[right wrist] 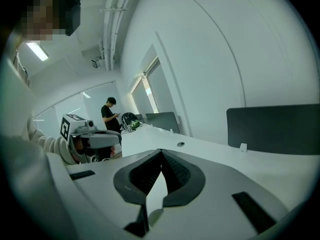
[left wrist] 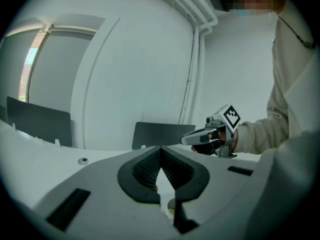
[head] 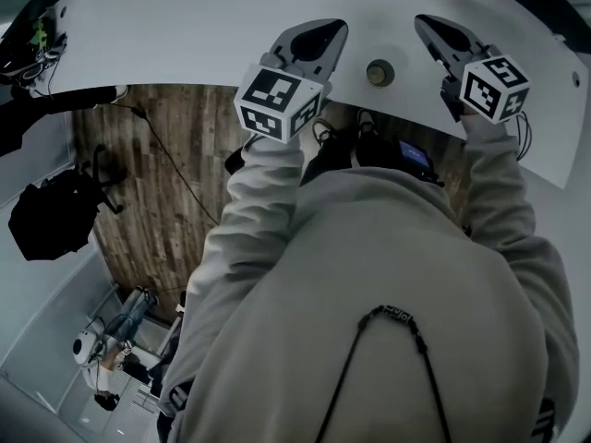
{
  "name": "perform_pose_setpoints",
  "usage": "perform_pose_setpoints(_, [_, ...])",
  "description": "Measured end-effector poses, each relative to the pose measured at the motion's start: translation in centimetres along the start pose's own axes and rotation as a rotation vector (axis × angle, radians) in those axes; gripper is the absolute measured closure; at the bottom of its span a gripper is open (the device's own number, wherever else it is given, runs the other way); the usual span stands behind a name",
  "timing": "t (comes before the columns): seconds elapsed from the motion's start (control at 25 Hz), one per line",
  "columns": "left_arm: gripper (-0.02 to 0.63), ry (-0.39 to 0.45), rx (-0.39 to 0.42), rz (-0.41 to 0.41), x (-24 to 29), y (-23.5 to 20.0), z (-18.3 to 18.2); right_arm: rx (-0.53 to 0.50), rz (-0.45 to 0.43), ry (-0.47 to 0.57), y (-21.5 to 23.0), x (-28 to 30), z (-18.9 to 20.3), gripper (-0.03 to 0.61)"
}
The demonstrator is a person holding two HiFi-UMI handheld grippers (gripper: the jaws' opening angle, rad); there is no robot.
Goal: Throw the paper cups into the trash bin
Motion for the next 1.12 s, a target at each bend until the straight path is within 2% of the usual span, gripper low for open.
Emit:
perform_pose_setpoints(0.4, [0.617,-0.063,-0.092,-0.021,0.8,-2.3,5.0,0.052,-0.007,-0.116,0.5,2.2,5.1,0.560])
perform_pose_setpoints(0.64, [0.617,-0.131,-0.103,-0.025,2.9,-3.8,9.5,0.091,-0.003,-0.209,1.6,4.2,10.5,0.558])
perform_pose_setpoints(0.72, [0.610,-0.151,-0.143,-0.010,3.5,-4.0,11.3,0.113,-0.008,-0.244,1.8,4.4,12.5,0.551])
perform_pose_setpoints(0.8, [0.515,-0.170,-0.184,0.015,4.0,-4.1,12.9,0.137,-0.007,-0.289,1.9,4.6,14.6,0.470])
perform_pose_setpoints(0.88, [0.482,-0.178,-0.199,0.019,4.1,-4.2,14.1,0.173,-0.011,-0.337,1.9,4.9,16.9,0.426])
perform_pose_setpoints(0.96, [0.465,-0.185,-0.216,0.010,4.2,-4.3,15.2,0.209,-0.029,-0.387,1.6,5.0,19.4,0.391])
perform_pose_setpoints(1.12, [0.465,-0.215,-0.238,0.005,4.3,-4.6,17.1,0.228,-0.060,-0.453,1.1,5.6,22.6,0.387])
Point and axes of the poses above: the fingertips, and each gripper's own axes: x forward along the fingers, y to its right, z out of its underside, the point moved 2 cm from there along -x, backward along the fingers, and after that the axes turned 8 degrees about -x, right-handed, at the moved point
